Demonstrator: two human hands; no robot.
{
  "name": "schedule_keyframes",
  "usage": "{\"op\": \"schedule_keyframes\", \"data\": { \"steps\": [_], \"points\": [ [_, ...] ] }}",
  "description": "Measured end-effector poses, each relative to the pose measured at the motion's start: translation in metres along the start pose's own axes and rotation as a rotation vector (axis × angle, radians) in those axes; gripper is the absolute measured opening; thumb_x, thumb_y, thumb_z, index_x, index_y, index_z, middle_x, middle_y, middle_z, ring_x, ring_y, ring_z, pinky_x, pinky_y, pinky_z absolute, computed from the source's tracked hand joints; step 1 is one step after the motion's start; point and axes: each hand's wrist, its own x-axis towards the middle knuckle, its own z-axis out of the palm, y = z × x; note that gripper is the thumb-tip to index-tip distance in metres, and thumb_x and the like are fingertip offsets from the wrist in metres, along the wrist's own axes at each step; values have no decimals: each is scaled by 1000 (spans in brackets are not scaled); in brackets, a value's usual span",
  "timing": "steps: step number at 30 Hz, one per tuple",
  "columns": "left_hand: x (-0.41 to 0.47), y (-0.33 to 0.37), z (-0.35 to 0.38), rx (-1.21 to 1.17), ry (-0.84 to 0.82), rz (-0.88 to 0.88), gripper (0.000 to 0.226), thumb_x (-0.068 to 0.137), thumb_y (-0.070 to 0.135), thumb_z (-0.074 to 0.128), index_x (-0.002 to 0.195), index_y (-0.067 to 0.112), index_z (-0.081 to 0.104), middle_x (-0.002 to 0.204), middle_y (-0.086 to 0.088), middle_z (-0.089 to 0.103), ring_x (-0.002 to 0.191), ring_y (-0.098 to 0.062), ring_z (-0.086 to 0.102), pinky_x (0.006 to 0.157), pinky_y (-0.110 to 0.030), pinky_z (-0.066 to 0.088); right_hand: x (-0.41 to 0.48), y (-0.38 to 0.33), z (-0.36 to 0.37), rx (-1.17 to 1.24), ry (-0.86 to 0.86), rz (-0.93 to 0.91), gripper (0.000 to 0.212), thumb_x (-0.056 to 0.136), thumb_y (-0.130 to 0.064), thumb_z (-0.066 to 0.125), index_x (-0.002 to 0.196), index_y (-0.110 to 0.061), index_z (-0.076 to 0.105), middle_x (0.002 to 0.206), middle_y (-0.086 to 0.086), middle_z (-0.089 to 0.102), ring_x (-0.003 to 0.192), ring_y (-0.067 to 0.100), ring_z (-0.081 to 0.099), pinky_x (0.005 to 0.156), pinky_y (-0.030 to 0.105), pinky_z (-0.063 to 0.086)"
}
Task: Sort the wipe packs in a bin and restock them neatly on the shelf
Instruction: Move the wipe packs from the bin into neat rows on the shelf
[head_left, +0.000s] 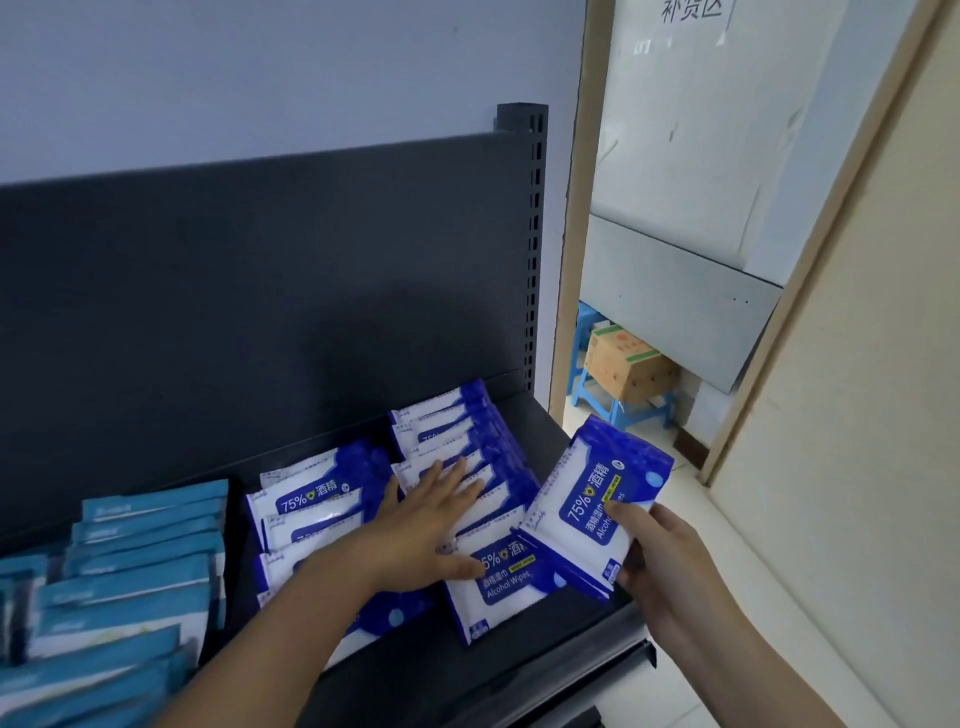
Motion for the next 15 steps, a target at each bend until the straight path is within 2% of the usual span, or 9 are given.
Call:
{"op": "schedule_keyframes", "data": {
  "steps": [2, 4, 6, 8, 10, 12, 13, 15],
  "points": [
    [-5, -1, 1, 22, 68, 15, 87, 88, 63, 46, 151, 31, -6, 152, 16, -26, 138, -9, -30, 115, -51, -14, -3, 1, 5, 0, -10, -5, 18, 86, -17, 63, 102, -13, 55, 93, 6, 72, 74, 20, 72, 60, 32, 59],
    [-13, 0, 1, 4, 205, 11, 82, 88, 62, 45, 152, 30, 4, 150, 23, -15, 142, -7, -21, 117, -44, -11, -5, 4, 11, 4, -24, -15, 21, 87, -16, 63, 106, -12, 55, 97, 8, 72, 81, 23, 71, 67, 36, 58],
    [-25, -2, 1, -165, 384, -11, 69, 92, 54, 46, 150, 29, 19, 151, 22, 10, 144, -5, 3, 117, -28, 2, -9, 7, 20, 12, -57, -21, 21, 88, -15, 62, 107, -11, 55, 97, 9, 72, 82, 24, 71, 70, 38, 56],
    [-43, -8, 2, -432, 510, -66, 57, 92, 51, 47, 143, 29, 36, 141, 21, 33, 134, -3, 29, 111, -19, 20, -13, 12, 33, 17, -112, -15, 18, 88, -14, 60, 105, -10, 55, 91, 7, 74, 76, 21, 72, 73, 40, 56],
    [-62, -11, 2, -727, 519, -78, 62, 81, 60, 44, 136, 30, 46, 131, 20, 49, 122, 3, 45, 102, -16, 36, -19, 19, 49, 16, -170, -10, 19, 88, -10, 59, 106, -9, 55, 89, 8, 74, 72, 20, 72, 71, 40, 57],
    [-78, -11, 7, -949, 458, -38, 66, 71, 62, 48, 130, 33, 47, 121, 23, 55, 111, 12, 52, 89, -7, 42, -25, 29, 66, 15, -232, -3, 21, 88, -5, 58, 109, -5, 55, 92, 11, 74, 72, 22, 72, 63, 37, 60],
    [-84, -11, 11, -997, 438, -28, 61, 71, 58, 53, 127, 35, 46, 118, 24, 56, 107, 14, 53, 84, -6, 43, -28, 35, 74, 30, -268, 4, 23, 88, -2, 58, 111, -3, 55, 95, 13, 73, 74, 23, 72, 59, 35, 59],
    [-93, -16, 21, -1049, 441, -42, 58, 70, 49, 63, 124, 35, 48, 118, 20, 59, 107, 6, 57, 82, -9, 46, -32, 48, 88, 52, -331, 18, 27, 86, 1, 57, 114, -2, 55, 102, 16, 71, 82, 27, 71, 58, 34, 58]
  ]
}}
